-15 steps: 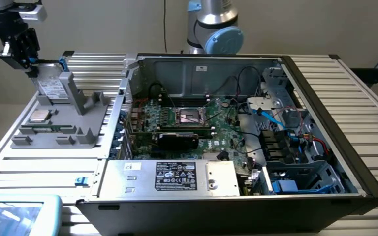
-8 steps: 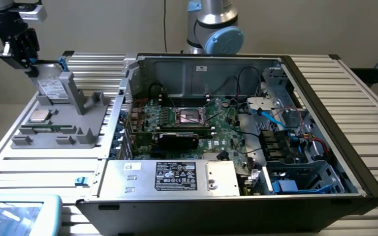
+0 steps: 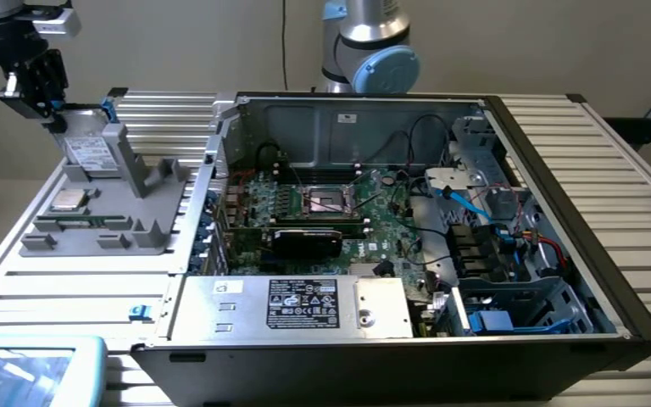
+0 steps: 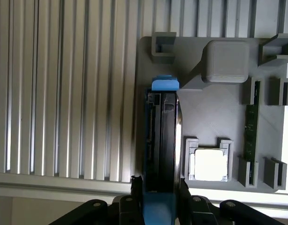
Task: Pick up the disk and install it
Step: 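Pick up the disk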
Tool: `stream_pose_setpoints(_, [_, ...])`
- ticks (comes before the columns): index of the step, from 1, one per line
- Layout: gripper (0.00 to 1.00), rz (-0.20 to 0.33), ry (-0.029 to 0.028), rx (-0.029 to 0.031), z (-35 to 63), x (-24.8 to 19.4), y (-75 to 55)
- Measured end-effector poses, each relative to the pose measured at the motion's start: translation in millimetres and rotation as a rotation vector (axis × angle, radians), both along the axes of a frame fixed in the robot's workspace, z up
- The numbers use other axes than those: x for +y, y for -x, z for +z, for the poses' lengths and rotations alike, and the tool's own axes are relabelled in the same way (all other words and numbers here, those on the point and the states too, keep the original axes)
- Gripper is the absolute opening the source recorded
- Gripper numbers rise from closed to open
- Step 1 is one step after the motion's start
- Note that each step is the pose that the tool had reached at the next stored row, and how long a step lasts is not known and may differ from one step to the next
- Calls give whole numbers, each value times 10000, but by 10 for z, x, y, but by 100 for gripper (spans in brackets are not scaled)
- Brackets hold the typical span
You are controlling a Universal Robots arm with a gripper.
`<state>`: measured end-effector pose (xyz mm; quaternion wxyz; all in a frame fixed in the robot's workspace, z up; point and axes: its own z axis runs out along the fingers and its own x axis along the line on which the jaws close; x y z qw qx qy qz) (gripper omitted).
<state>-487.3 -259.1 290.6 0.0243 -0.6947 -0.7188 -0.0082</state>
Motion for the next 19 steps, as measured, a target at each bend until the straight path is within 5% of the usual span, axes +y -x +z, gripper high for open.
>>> stream_pose_setpoints(10, [37,-1,6,-12,18,0,0])
stream_pose_setpoints(19, [37,0,7,-249,80,0,0])
